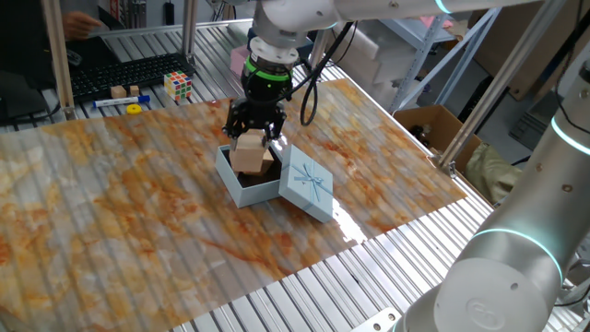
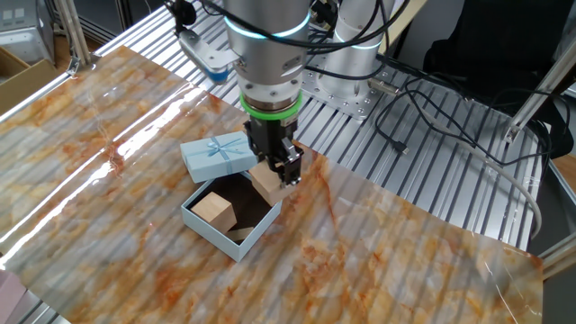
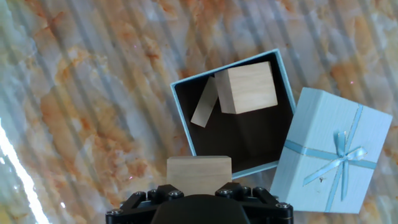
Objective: Take everything out of the gift box
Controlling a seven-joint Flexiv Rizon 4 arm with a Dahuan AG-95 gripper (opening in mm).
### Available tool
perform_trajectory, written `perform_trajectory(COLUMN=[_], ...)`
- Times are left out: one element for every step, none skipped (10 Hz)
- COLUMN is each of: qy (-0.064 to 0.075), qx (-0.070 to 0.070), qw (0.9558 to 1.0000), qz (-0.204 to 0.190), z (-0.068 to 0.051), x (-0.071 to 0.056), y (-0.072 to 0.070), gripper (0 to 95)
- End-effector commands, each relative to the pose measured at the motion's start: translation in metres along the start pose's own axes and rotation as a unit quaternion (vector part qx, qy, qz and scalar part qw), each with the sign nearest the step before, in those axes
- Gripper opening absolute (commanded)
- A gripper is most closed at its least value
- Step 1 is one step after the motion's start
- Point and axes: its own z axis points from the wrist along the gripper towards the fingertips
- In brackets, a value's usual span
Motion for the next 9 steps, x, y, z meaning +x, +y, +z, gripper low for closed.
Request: perform_trajectory(qy=[-0.002, 0.000, -0.003, -0.003, -0.004, -0.007, -0.010, -0.011, -0.012], qx=[0.004, 0.002, 0.003, 0.003, 0.003, 0.001, 0.001, 0.002, 0.004], qw=[1.0000, 1.0000, 1.0000, 1.0000, 1.0000, 1.0000, 0.9999, 0.9999, 0.9999], qz=[0.003, 0.002, 0.000, 0.000, -0.001, 0.004, 0.009, 0.004, -0.003], z=[0.002, 0.002, 0.005, 0.009, 0.011, 0.016, 0.021, 0.024, 0.027], x=[0.011, 0.014, 0.022, 0.028, 0.032, 0.040, 0.048, 0.052, 0.056], y=[0.013, 0.017, 0.026, 0.032, 0.034, 0.040, 0.046, 0.049, 0.052], gripper=[0.0, 0.0, 0.0, 0.0, 0.0, 0.0, 0.0, 0.0, 0.0])
